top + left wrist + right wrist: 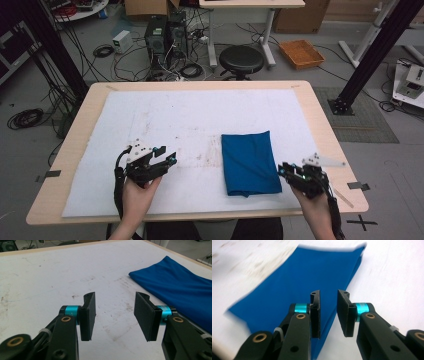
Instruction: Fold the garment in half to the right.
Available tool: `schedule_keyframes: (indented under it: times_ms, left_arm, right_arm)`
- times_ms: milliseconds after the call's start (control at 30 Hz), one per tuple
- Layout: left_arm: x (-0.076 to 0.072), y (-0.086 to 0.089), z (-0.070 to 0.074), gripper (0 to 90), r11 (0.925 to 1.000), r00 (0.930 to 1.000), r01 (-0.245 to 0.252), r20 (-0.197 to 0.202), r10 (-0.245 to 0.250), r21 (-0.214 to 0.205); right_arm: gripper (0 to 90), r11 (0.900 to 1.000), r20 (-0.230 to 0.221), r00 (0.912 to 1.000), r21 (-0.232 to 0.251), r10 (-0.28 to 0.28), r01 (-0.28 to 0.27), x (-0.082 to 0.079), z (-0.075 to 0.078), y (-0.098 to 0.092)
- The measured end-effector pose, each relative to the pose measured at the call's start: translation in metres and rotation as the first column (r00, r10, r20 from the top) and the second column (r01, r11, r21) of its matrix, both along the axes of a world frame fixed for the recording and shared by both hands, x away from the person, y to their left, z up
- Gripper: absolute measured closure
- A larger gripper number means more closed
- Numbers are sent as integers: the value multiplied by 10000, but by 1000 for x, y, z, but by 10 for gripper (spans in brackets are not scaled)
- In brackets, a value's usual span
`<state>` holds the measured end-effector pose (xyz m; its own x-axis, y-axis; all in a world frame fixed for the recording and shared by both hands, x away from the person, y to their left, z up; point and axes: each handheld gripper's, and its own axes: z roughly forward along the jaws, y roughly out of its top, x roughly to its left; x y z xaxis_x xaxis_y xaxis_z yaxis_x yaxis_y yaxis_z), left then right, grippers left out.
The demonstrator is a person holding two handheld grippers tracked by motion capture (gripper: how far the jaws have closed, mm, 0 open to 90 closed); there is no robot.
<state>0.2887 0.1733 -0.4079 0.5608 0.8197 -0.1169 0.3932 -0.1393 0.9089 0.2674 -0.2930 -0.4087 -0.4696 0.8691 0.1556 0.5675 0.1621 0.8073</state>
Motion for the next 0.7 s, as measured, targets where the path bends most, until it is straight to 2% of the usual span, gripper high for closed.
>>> schedule_keyframes:
  times_ms: [100, 167, 200, 300, 367, 500, 567, 633, 700]
  left_arm:
    - [0, 0, 0, 521, 10000, 10000, -43, -14, 43, -7]
    - [0, 0, 0, 521, 10000, 10000, -48, -5, 48, -1]
    - [0, 0, 0, 521, 10000, 10000, -47, 0, 47, -2]
    - [0, 0, -2, 521, 10000, 10000, -2, -54, 2, 15]
    - [0, 0, -3, 521, 10000, 10000, 0, -84, 0, -9]
    - [1, 1, -4, 521, 10000, 9999, 60, -107, -60, -19]
    - [1, 1, -4, 518, 10000, 9999, 26, -138, -26, -35]
    - [1, 1, -5, 518, 10000, 9999, 19, -143, -19, -29]
    - [1, 1, -5, 518, 10000, 9999, 30, -146, -30, -15]
  right_arm:
    - [739, 9995, 134, 9994, -28, -314, 314, 36, 10, 6]
    - [739, 9989, 10, 9989, 109, -460, 460, 59, 13, 10]
    - [739, 9983, -8, 9983, 30, -589, 589, 69, 14, 13]
    - [741, 9969, -218, 9967, 28, -788, 788, 94, 11, 19]
    - [748, 9940, -577, 9925, -206, -1082, 1072, 113, 4, 21]
    - [757, 9886, -1014, 9841, 220, -1459, 1488, 133, -8, 18]
    - [808, 9886, -1153, 9822, 82, -1486, 1505, 139, -13, 19]
    - [900, 9890, -1247, 9811, -103, -1478, 1477, 143, -17, 20]
    - [900, 9875, -1173, 9805, -181, -1579, 1569, 145, -19, 19]
